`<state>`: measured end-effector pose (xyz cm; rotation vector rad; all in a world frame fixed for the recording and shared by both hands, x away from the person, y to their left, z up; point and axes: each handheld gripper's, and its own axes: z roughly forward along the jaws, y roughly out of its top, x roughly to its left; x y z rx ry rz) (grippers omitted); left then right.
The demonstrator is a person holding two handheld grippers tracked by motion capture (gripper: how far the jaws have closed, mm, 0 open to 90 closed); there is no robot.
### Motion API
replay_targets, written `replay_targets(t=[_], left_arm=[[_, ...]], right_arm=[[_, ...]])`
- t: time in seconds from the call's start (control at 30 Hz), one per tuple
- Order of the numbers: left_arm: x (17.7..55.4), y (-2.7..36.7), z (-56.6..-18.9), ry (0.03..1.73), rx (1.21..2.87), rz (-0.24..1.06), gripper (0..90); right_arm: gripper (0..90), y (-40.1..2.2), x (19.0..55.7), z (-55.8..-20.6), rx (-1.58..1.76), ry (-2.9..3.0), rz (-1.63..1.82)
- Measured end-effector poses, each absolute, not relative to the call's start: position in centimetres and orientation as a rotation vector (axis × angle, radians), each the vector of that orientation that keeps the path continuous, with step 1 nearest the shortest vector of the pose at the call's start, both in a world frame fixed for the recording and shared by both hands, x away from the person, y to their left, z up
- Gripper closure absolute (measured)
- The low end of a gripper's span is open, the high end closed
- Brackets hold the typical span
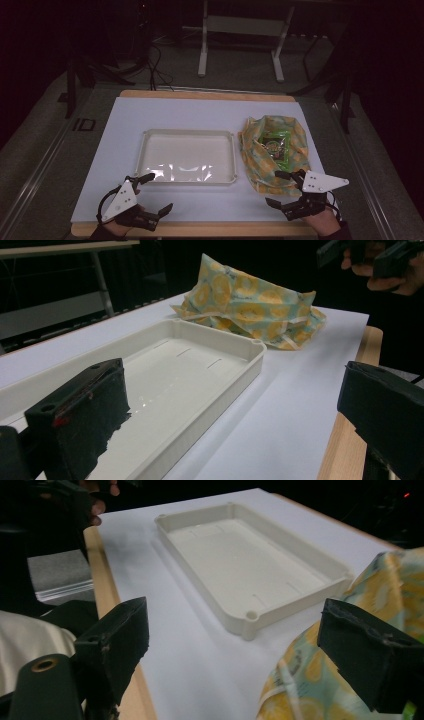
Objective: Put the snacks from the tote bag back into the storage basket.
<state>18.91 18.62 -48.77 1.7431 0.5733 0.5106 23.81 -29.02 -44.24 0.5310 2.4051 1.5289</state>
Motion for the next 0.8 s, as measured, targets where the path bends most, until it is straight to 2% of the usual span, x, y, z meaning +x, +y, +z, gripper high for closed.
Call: replay_targets(t=[0.8], left_arm=[[18.9, 18.3, -48.8, 0.545, 1.74, 0.501, 0.4]], right_arm=[[13.8, -28.1, 23.3, -40.5, 0.39, 2.376, 1.588]])
